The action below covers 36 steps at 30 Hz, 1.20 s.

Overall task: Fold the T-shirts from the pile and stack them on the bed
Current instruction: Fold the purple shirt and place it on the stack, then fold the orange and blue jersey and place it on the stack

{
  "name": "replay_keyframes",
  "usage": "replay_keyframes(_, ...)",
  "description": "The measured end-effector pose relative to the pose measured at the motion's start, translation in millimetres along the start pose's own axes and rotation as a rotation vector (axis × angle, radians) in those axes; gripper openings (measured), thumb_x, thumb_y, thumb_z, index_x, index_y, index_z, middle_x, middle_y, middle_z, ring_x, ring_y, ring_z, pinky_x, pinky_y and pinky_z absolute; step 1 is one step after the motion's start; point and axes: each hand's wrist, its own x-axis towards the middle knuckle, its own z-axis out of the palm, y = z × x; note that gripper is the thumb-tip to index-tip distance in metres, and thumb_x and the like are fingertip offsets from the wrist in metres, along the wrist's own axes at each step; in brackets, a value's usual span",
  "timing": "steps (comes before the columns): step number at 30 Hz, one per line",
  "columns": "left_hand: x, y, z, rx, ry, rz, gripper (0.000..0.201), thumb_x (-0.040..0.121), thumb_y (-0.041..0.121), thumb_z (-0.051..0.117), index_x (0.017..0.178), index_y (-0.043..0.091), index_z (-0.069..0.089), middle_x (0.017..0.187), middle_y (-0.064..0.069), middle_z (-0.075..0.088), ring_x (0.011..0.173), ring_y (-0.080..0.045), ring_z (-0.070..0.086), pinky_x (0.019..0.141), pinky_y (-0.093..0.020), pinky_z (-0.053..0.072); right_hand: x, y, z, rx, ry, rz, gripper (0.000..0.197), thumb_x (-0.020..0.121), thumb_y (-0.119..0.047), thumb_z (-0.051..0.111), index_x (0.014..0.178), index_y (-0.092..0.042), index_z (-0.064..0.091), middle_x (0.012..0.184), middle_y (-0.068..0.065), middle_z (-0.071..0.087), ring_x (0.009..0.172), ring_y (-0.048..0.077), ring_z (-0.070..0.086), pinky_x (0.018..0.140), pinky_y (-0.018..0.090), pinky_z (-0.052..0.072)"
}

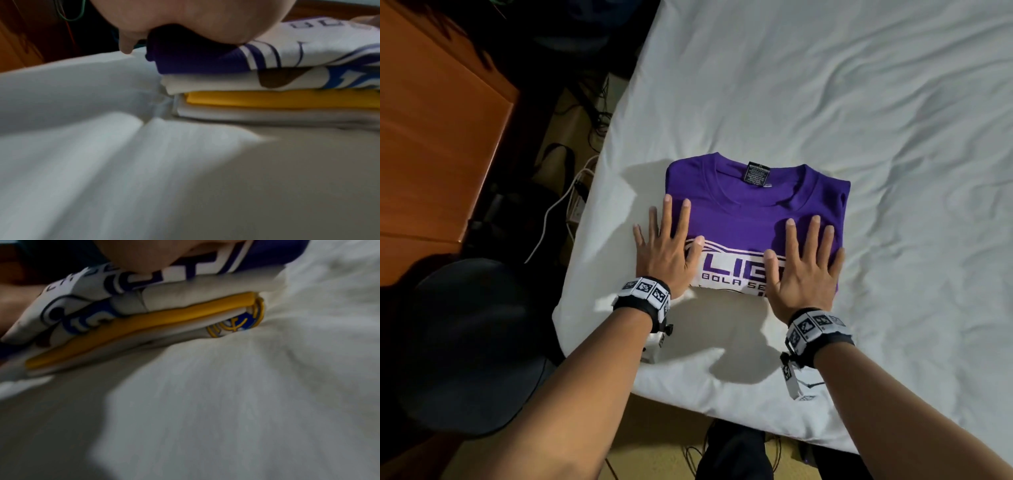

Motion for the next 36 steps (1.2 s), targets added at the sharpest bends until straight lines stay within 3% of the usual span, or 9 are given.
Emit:
replay_keyframes(4,-1.0,17.8,-33.2,0.095,-0.100,-0.036,0.072,0.101,0.058,0.008,0.164,0.024,-0.002,0.171,-0.009,-0.008,0.157,-0.035,-0.008,0.120,-0.070,0.002,-2.1,23.0,-30.7,0.159,-0.156,0.123,0.066,0.103,-0.059,0.017,0.162,-0.033,0.002,0.170,-0.002,-0.010,0.156,0.026,-0.004,0.123,0.060,0.008)
replay_keyframes(8,-10.1,79.4,-80.1,0.111,-0.171,0.054,0.062,0.107,0.047,0.027,0.162,0.022,0.015,0.171,-0.013,-0.001,0.156,-0.037,-0.005,0.122,-0.065,0.005,-9.2,49.6,-89.7,0.264,-0.217,0.164,0.062,0.105,-0.051,0.028,0.160,-0.023,0.019,0.170,0.005,0.005,0.156,0.026,0.007,0.124,0.051,0.016)
replay_keyframes(11,-15.9,146.3,-113.9,0.075,-0.232,0.189,0.049,0.106,0.043,0.035,0.150,0.021,0.040,0.165,-0.013,0.023,0.153,-0.037,0.015,0.120,-0.061,0.020,-20.3,72.8,-140.8,0.243,-0.215,0.167,0.053,0.106,-0.044,0.037,0.154,-0.022,0.037,0.168,0.003,0.021,0.152,0.022,0.023,0.119,0.045,0.030)
replay_keyframes(14,-22.0,218.2,-141.1,0.094,-0.243,0.354,0.040,0.104,0.036,0.039,0.137,0.018,0.053,0.143,-0.009,0.051,0.135,-0.034,0.043,0.105,-0.052,0.037,-36.7,98.9,-192.2,0.200,-0.161,0.198,0.042,0.104,-0.038,0.044,0.142,-0.023,0.052,0.157,-0.002,0.041,0.141,0.020,0.040,0.109,0.041,0.040)
replay_keyframes(18,-30.0,314.4,-176.0,0.137,-0.266,0.528,0.036,0.103,0.031,0.038,0.134,0.017,0.053,0.133,-0.010,0.057,0.124,-0.036,0.054,0.100,-0.049,0.041,-55.8,144.6,-257.4,0.198,-0.099,0.273,0.034,0.102,-0.034,0.045,0.132,-0.026,0.059,0.138,-0.003,0.058,0.122,0.022,0.056,0.094,0.038,0.048)
replay_keyframes(25,-53.8,489.0,-197.6,0.270,-0.328,0.726,0.043,0.105,0.036,0.035,0.143,0.020,0.047,0.141,-0.010,0.056,0.122,-0.033,0.058,0.099,-0.044,0.046,-87.6,266.5,-337.2,0.202,-0.062,0.411,0.035,0.102,-0.036,0.043,0.132,-0.025,0.058,0.132,0.000,0.063,0.117,0.022,0.060,0.093,0.036,0.048)
replay_keyframes(30,-79.4,613.2,-174.7,0.358,-0.439,0.760,0.046,0.105,0.044,0.038,0.147,0.025,0.046,0.145,-0.009,0.054,0.126,-0.032,0.056,0.102,-0.041,0.045,-109.8,379.7,-368.2,0.195,-0.077,0.456,0.036,0.101,-0.034,0.045,0.133,-0.023,0.057,0.130,0.005,0.062,0.116,0.027,0.061,0.093,0.037,0.047)
replay_keyframes(33,-93.3,688.6,-149.6,0.353,-0.516,0.786,0.049,0.104,0.048,0.041,0.149,0.028,0.045,0.148,-0.007,0.052,0.128,-0.030,0.055,0.104,-0.039,0.045,-120.8,452.0,-375.9,0.202,-0.085,0.489,0.035,0.099,-0.036,0.046,0.130,-0.023,0.058,0.126,0.005,0.063,0.113,0.029,0.062,0.095,0.044,0.050)
replay_keyframes(36,-101.6,756.0,-121.0,0.330,-0.563,0.801,0.049,0.103,0.048,0.045,0.148,0.030,0.046,0.146,-0.006,0.054,0.128,-0.029,0.055,0.103,-0.039,0.045,-122.1,522.1,-376.3,0.195,-0.124,0.502,0.027,0.096,-0.035,0.049,0.117,-0.020,0.060,0.119,0.004,0.065,0.108,0.029,0.063,0.081,0.038,0.049)
